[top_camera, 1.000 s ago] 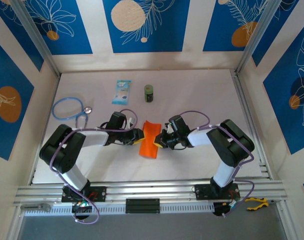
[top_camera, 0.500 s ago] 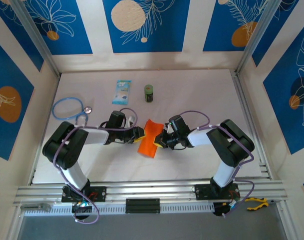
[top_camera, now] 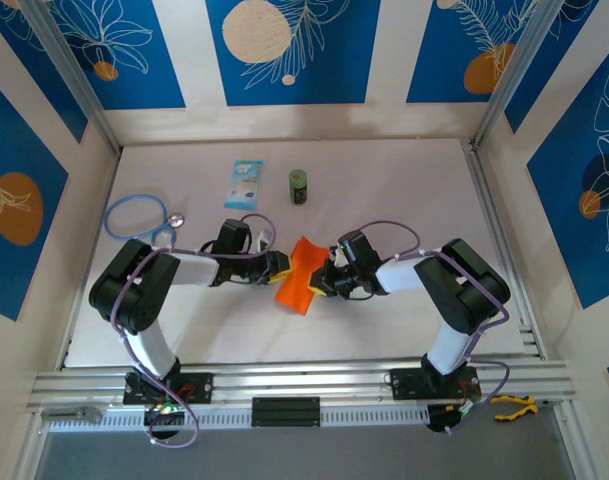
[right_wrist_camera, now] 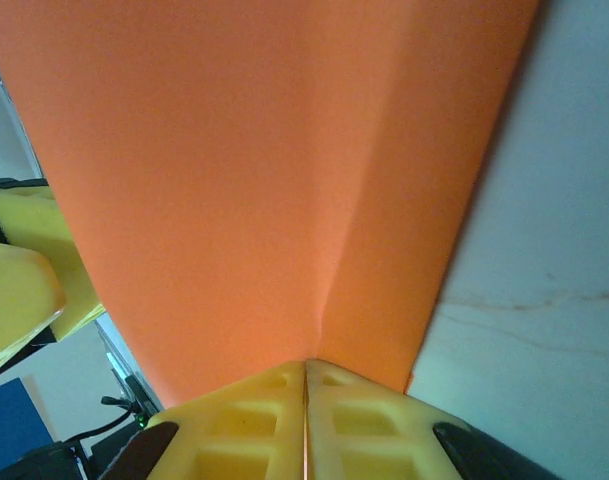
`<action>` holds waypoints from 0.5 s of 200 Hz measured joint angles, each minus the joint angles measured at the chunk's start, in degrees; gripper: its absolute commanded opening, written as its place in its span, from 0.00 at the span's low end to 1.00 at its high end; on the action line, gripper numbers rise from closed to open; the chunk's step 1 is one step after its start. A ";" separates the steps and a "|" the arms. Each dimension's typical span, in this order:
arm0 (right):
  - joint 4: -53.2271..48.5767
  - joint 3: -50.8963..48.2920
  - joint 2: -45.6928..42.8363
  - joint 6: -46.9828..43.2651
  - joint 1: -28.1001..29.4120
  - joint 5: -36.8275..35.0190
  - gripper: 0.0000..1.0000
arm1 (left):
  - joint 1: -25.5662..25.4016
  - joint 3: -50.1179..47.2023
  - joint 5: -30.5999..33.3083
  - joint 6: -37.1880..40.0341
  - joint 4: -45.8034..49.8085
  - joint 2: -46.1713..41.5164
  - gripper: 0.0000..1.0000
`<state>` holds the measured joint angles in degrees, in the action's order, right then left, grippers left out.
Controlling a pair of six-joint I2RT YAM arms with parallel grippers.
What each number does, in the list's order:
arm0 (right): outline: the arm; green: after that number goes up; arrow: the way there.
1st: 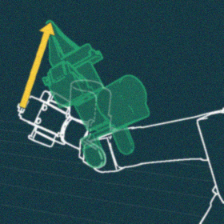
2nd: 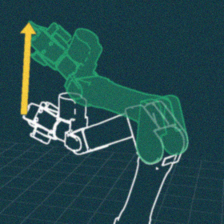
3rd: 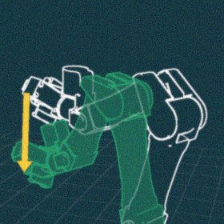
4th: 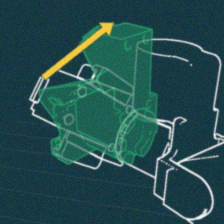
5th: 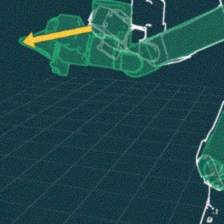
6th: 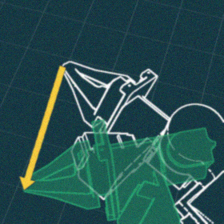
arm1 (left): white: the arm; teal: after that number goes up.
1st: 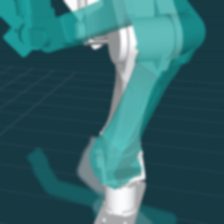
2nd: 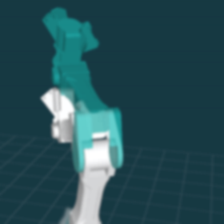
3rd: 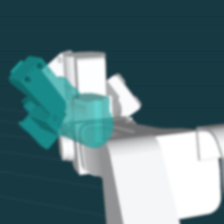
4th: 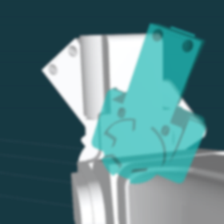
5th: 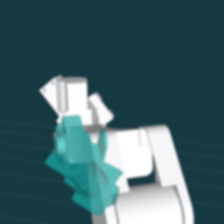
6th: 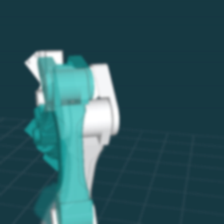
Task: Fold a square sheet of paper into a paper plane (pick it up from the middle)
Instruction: Third fold the triangle at the center of the table.
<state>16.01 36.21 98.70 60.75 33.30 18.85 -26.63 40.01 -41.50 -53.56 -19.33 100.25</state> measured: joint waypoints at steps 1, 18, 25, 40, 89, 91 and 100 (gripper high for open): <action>0.00 0.00 0.00 -0.04 0.00 0.02 0.08 | 0.00 0.00 -0.07 0.00 0.02 0.00 0.34; -0.33 0.00 0.00 -1.03 -0.35 0.55 0.08 | 0.00 0.00 -1.14 0.07 0.68 0.00 0.33; -0.48 0.04 0.00 -1.49 -0.46 0.72 0.08 | 0.00 0.00 -1.49 0.07 1.01 0.00 0.32; -1.20 0.26 0.00 -2.80 -0.66 1.01 0.09 | 0.00 0.00 -1.99 0.35 2.19 -0.20 0.32; -5.66 2.10 0.00 -6.32 -0.87 1.09 0.09 | 0.00 0.00 -2.47 2.34 5.38 -2.23 0.31; -5.81 2.19 0.00 -6.45 -0.90 1.11 0.09 | 0.02 0.00 -2.47 2.45 5.38 -2.25 0.31; -6.51 2.45 0.00 -6.75 -1.05 1.11 0.09 | 0.02 0.00 -2.45 2.45 5.35 -2.27 0.31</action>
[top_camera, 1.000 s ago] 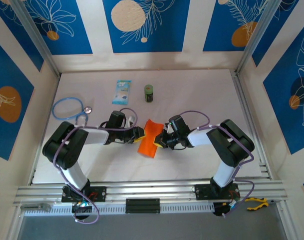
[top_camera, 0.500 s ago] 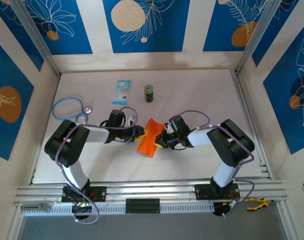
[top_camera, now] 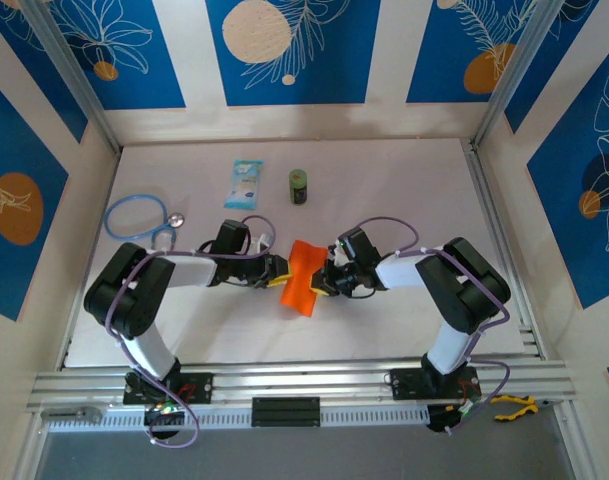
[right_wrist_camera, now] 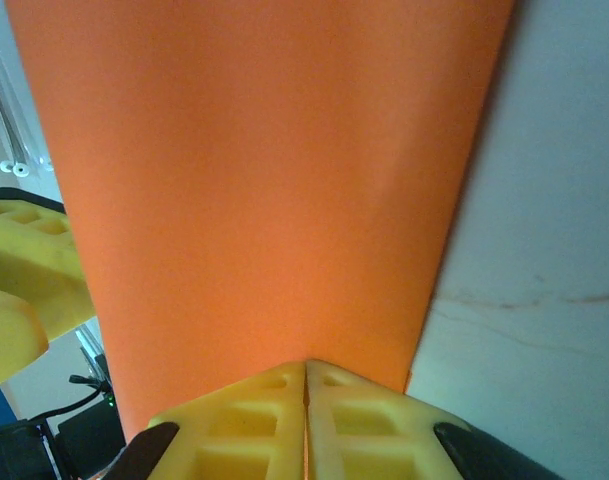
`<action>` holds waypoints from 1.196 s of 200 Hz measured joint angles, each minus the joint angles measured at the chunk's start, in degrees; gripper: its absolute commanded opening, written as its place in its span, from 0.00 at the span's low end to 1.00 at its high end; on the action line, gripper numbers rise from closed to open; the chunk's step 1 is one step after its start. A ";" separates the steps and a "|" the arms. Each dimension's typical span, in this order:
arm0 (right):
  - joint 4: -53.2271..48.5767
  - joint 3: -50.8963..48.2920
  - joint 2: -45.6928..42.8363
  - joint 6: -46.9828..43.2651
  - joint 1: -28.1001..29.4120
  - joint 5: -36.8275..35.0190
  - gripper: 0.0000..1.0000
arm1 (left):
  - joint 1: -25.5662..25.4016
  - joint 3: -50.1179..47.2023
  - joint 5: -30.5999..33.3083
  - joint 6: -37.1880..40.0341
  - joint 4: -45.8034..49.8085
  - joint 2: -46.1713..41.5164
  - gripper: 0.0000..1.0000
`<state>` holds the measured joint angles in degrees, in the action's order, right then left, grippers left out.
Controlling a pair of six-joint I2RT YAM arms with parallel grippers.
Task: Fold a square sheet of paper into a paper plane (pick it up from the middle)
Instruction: Third fold the triangle at the center of the table.
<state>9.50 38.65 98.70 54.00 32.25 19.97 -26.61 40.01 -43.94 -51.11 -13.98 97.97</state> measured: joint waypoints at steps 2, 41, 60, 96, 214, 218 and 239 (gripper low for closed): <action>-0.13 0.04 0.02 -0.13 0.00 0.02 0.09 | 0.00 0.00 -0.02 0.00 0.00 0.00 0.31; -1.42 0.57 0.02 -1.05 -0.09 0.00 0.09 | 0.24 -0.66 0.26 -0.98 -0.68 -0.46 0.30; -1.68 0.66 0.02 -1.20 -0.13 0.00 0.09 | 0.48 -1.57 0.50 -2.40 -2.40 -0.92 0.28; -1.88 0.74 0.02 -1.25 -0.13 0.00 0.09 | 0.63 -3.67 0.48 -6.23 -7.13 -1.07 0.25; -2.03 0.79 0.02 -1.25 -0.15 -0.02 0.09 | 0.63 -5.60 -2.34 -15.56 -20.52 2.82 0.24; -2.03 0.79 0.02 -1.25 -0.15 0.00 0.09 | 0.63 -5.60 -2.54 -15.82 -20.74 3.17 0.25; -2.03 0.79 0.02 -1.25 -0.15 0.00 0.09 | 0.63 -5.62 -3.10 -16.59 -21.62 4.33 0.24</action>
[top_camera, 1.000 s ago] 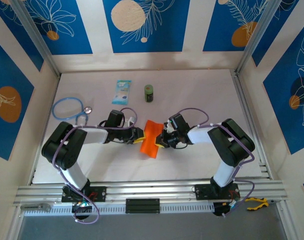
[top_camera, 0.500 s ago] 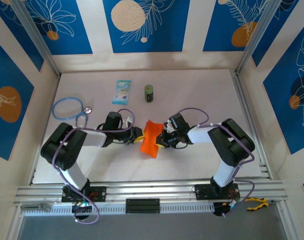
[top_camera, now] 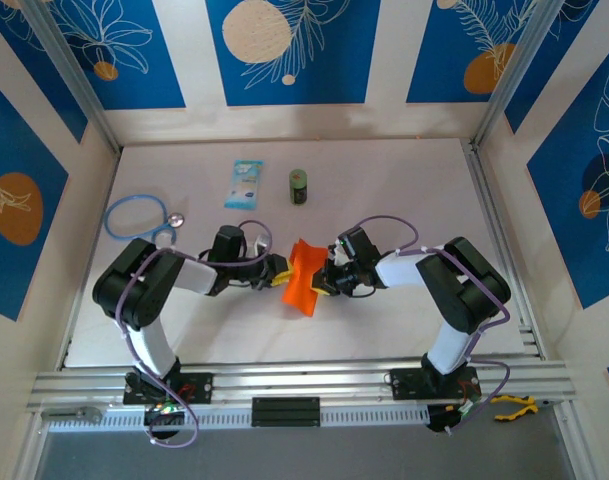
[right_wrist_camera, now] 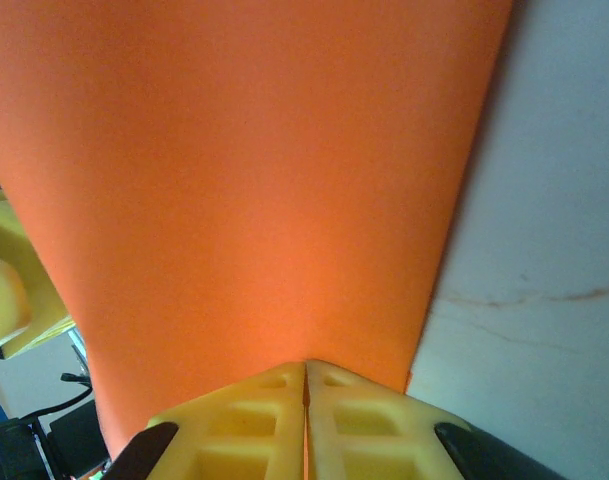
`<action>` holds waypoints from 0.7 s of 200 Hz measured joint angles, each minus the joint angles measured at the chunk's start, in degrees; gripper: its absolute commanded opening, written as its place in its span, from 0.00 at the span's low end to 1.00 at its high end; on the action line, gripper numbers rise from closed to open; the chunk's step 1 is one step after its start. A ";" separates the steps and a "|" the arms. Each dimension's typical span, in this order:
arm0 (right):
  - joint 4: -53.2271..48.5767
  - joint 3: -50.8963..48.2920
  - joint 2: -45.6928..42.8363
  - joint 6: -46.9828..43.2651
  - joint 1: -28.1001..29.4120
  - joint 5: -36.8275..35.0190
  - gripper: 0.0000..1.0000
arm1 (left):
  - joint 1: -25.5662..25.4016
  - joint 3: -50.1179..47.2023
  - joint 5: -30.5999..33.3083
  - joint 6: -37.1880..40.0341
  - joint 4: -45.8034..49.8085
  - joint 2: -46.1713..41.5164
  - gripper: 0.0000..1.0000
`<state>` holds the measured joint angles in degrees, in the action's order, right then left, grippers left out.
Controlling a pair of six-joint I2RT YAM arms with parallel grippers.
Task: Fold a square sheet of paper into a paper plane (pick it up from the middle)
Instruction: Third fold the triangle at the center of the table.
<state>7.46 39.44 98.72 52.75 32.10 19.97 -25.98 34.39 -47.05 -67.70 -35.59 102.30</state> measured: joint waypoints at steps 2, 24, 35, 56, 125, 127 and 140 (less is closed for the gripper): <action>0.00 0.00 0.00 0.00 0.00 -0.02 0.09 | 0.00 0.00 -0.09 -0.11 -0.11 0.11 0.24; 0.00 0.00 0.00 -0.02 0.00 0.00 0.09 | 0.00 -0.13 -0.92 -1.51 -2.62 0.66 0.25; 0.00 0.00 0.00 0.00 0.00 0.00 0.09 | 0.00 -0.13 -1.22 -2.25 -3.82 0.94 0.27; 0.00 0.00 0.00 0.00 0.00 0.00 0.09 | 0.00 -0.13 -2.12 -2.97 -5.95 1.75 0.33; 0.00 0.00 0.00 0.00 0.00 0.00 0.09 | -0.20 4.44 -3.54 4.02 2.78 3.17 0.41; 0.00 0.00 0.00 0.00 0.00 0.00 0.09 | -0.20 4.66 -3.48 4.37 3.37 3.15 0.41; 0.00 0.00 0.00 0.00 0.00 0.00 0.09 | -0.39 6.71 -2.47 8.37 9.20 2.64 0.40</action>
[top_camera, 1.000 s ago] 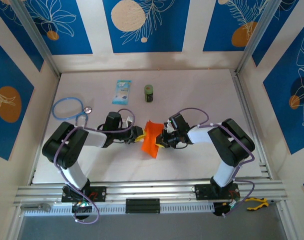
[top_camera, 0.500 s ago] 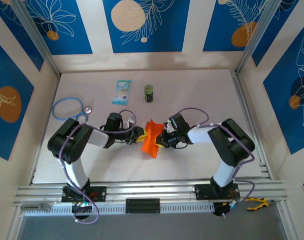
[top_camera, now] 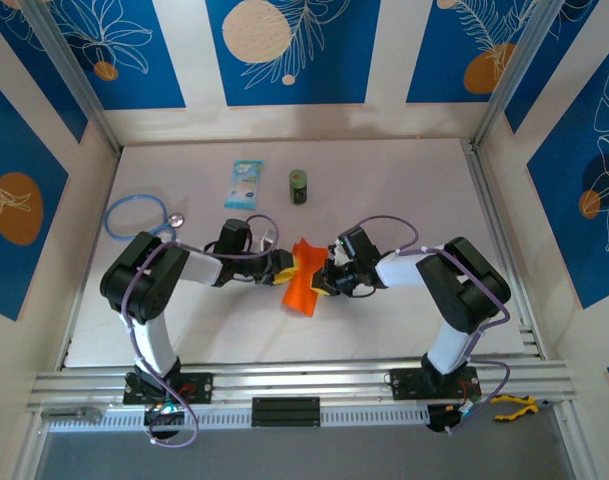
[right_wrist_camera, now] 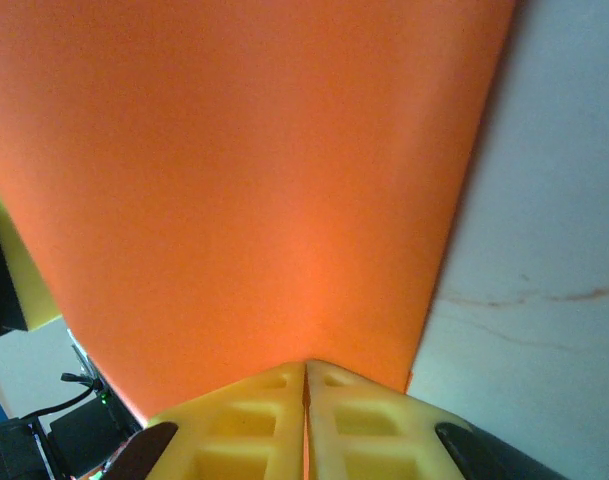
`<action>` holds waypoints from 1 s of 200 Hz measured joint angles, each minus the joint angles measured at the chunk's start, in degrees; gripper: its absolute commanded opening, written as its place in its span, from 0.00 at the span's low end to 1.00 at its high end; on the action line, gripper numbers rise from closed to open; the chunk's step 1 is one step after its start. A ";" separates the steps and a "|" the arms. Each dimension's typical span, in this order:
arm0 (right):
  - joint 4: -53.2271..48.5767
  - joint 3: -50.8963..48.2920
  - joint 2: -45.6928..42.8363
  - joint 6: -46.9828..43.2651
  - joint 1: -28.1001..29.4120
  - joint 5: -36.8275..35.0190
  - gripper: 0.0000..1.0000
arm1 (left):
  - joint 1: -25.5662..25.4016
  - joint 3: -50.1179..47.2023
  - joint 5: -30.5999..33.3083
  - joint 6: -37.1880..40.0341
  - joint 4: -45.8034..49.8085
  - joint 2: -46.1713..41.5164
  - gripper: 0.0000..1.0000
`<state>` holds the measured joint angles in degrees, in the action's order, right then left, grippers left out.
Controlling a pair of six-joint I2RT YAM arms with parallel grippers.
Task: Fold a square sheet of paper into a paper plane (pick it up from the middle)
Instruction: Third fold the triangle at the center of the table.
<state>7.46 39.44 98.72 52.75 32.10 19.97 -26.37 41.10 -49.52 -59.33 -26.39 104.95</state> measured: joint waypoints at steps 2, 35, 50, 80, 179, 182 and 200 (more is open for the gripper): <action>0.00 0.00 0.00 0.00 0.00 0.00 0.09 | 0.00 0.33 0.11 0.39 0.96 -0.13 0.40; 0.00 0.00 0.00 0.00 0.00 0.00 0.09 | -0.39 5.09 2.21 9.49 13.75 -1.88 0.31; 0.00 0.00 0.00 0.00 0.00 0.00 0.10 | -0.44 6.36 2.43 11.96 16.85 -2.16 0.26; 0.00 0.00 0.00 0.02 0.00 0.00 0.09 | -0.44 7.43 2.64 14.49 20.59 -2.16 0.23; -0.20 -0.02 -0.72 0.15 -0.11 -0.04 0.15 | -0.44 9.77 4.63 19.21 28.81 -2.14 0.01; -0.42 -0.02 -0.94 0.15 -0.20 -0.07 0.15 | -0.44 9.77 4.72 19.23 28.89 -2.14 0.01; -1.51 -0.02 -3.13 0.17 -0.55 -0.61 0.21 | -0.44 9.73 5.57 19.17 29.03 -2.16 0.00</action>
<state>5.96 39.42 95.59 52.93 31.55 19.35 -26.81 50.83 -43.94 -40.16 2.63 102.78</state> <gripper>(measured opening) 0.178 0.062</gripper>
